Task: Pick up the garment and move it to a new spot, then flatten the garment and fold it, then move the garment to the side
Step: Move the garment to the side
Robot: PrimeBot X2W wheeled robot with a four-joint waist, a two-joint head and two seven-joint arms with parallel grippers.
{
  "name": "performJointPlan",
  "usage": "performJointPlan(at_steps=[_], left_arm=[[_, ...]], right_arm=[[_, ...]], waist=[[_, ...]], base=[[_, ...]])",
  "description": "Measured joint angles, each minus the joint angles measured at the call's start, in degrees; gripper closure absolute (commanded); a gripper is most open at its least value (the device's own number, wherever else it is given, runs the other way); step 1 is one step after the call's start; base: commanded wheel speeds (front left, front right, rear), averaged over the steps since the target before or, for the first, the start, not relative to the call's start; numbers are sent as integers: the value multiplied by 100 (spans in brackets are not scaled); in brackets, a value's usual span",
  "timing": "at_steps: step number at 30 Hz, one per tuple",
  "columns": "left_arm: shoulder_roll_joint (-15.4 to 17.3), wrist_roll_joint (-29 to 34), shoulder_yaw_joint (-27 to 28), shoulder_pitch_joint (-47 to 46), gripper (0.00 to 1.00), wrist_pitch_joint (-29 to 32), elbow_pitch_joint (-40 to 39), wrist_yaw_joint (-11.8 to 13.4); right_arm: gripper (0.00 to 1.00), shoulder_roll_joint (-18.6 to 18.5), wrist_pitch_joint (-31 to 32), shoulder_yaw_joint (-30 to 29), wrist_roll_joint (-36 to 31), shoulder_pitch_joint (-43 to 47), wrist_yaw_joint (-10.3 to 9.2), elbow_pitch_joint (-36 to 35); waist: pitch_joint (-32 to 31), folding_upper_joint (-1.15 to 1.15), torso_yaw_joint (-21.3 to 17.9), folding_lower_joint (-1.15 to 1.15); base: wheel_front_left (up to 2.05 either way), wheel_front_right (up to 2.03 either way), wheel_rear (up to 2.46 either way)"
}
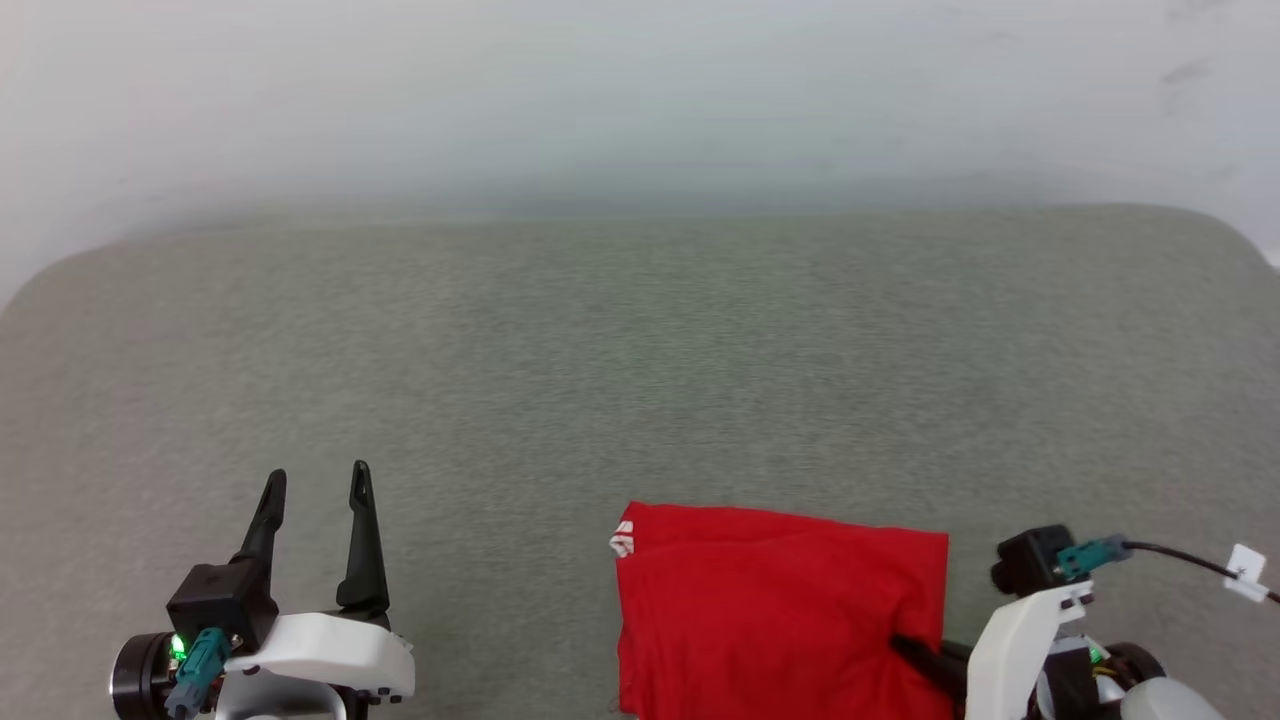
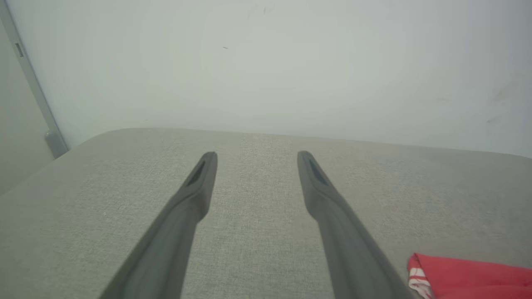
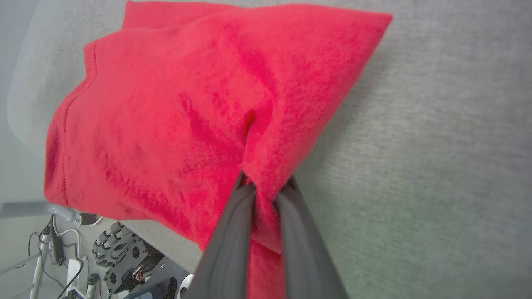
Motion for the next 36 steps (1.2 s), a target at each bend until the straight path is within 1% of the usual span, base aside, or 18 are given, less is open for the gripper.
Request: performJointPlan(at_steps=[2, 4, 5, 6, 7, 8, 9, 10, 11, 12, 13, 16, 17, 20, 26, 31, 36], left_arm=[[-12, 33, 9, 29, 0, -2, -55, -2], [-26, 49, 24, 50, 0, -2, -112, 11], [-22, 83, 32, 51, 0, -2, -176, 11], [-20, 90, 32, 49, 0, -2, -218, 12], [-20, 90, 32, 49, 0, -2, -218, 12], [-19, 102, 20, 44, 0, -2, -252, 9], [4, 145, 0, 18, 0, -1, -332, 11], [4, 145, 0, 18, 0, -1, -332, 11], [66, 192, -41, -65, 0, 46, -454, 0], [66, 192, -41, -65, 0, 46, -454, 0], [155, 294, -119, -232, 0, 131, -632, -11], [268, 453, -223, -503, 0, 288, -875, -55], [268, 453, -223, -503, 0, 288, -875, -55], [369, 620, -341, -832, 0, 456, -1212, -90], [523, 856, -519, -1365, 0, 699, -1685, -197], [630, 1007, -646, -1724, 0, 871, -1968, -263], [666, 1106, -728, -2001, 0, 943, -2180, -318]], right_arm=[[100, -94, 47, -82, -85, -74, 0, 29], [100, -110, 94, -114, -132, -174, -1, 33], [100, -167, 94, -122, -255, -335, -1, 49], [100, -213, 92, -137, -314, -428, -1, 66], [100, -213, 92, -137, -314, -428, -1, 66], [100, -266, 68, -156, -360, -508, -1, 80], [100, -354, 24, -166, -430, -685, -1, 121], [100, -354, 24, -166, -430, -685, -1, 121], [100, -436, -38, -172, -522, -901, -1, 140], [100, -436, -38, -172, -522, -901, -1, 140], [100, -564, -156, -176, -643, -1157, -1, 147], [100, -767, -327, -286, -744, -1533, 0, 243], [100, -767, -327, -286, -744, -1533, 0, 243], [100, -983, -549, -573, -791, -2008, -1, 520], [100, -1104, -903, -1134, -875, -2645, -1, 1028], [100, -1299, -1089, -1741, -920, -3031, 0, 1460], [100, -1508, -1232, -2469, -988, -3277, 0, 1774]], waist=[[-5, 0, -204, 0], [9, 0, -428, 0], [44, 0, -667, 0], [69, 0, -795, 0], [69, 0, -795, 0], [99, 0, -917, 0], [180, 0, -1158, 0], [180, 0, -1158, 0], [300, 0, -1374, 0], [300, 0, -1374, 0], [495, 0, -1539, 0], [859, 0, -1721, 0], [859, 0, -1721, 0], [1377, 0, -1906, 1], [2188, 0, -2050, 1], [2828, 0, -2042, 2], [3324, 0, -1909, 2]], base=[[0, 0, 0], [0, 0, 0], [0, 0, 0], [0, 0, 0], [0, 0, 0], [0, 0, 0], [0, 0, 0], [0, 0, 0], [0, 0, 0], [0, 0, 0], [0, 0, 0], [0, 0, 0], [0, 0, 0], [0, 0, 0], [0, 0, 0], [0, 0, 0], [0, 0, 0]])
